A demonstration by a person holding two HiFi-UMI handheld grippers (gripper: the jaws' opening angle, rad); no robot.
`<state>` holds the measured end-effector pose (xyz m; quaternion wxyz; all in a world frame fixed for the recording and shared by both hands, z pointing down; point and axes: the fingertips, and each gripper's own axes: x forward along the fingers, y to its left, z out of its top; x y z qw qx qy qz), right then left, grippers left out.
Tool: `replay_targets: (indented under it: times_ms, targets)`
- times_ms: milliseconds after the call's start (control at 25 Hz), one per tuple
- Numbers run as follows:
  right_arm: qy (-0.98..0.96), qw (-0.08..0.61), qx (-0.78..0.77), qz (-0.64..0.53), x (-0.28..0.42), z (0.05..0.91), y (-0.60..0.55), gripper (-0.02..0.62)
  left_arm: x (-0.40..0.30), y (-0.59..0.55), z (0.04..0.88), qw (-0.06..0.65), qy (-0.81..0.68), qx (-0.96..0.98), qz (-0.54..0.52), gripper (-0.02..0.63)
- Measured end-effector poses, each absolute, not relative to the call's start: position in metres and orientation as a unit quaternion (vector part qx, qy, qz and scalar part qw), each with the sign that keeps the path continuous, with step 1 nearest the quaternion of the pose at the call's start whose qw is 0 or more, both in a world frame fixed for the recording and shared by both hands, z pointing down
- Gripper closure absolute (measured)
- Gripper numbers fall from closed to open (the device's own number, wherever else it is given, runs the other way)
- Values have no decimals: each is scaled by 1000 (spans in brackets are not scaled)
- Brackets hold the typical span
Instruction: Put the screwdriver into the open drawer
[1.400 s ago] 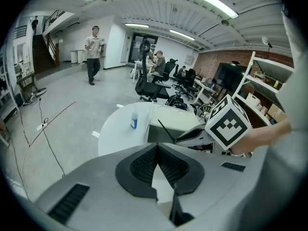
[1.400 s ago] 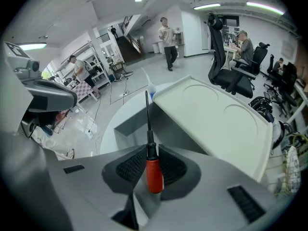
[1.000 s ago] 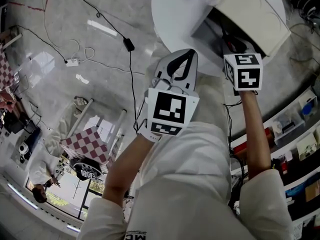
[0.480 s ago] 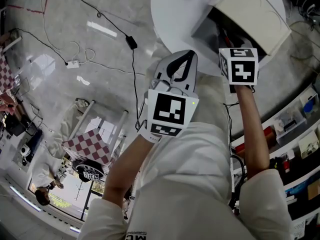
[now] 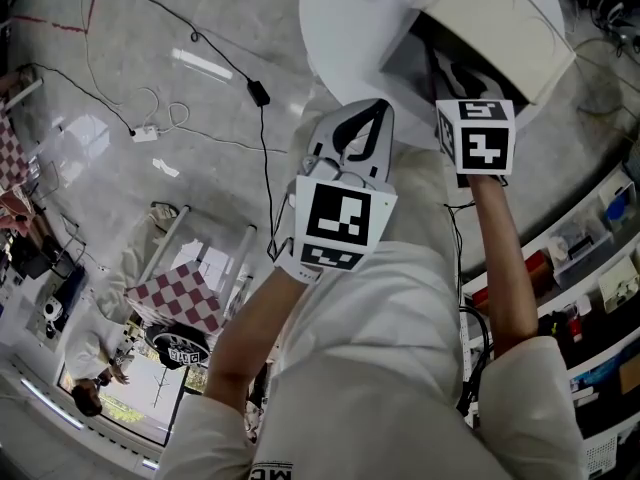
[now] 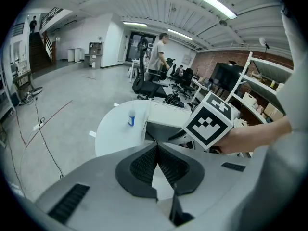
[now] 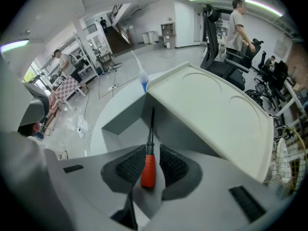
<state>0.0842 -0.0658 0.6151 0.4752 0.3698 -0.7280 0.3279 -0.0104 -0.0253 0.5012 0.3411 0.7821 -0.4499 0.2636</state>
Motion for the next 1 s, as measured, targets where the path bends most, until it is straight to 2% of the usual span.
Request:
replay_targets:
  times_ms: [320, 560, 1000]
  targets:
    - [-748, 458, 370, 306, 78, 586, -56, 454, -14, -27, 488, 329, -454, 787, 257, 595]
    - [-757, 429, 371, 324, 80, 556, -43, 509, -13, -29, 465, 315, -458, 793, 251, 595]
    - [-789, 366, 390, 303, 89, 485, -35, 523, -12, -26, 414, 296, -471, 798, 231, 595]
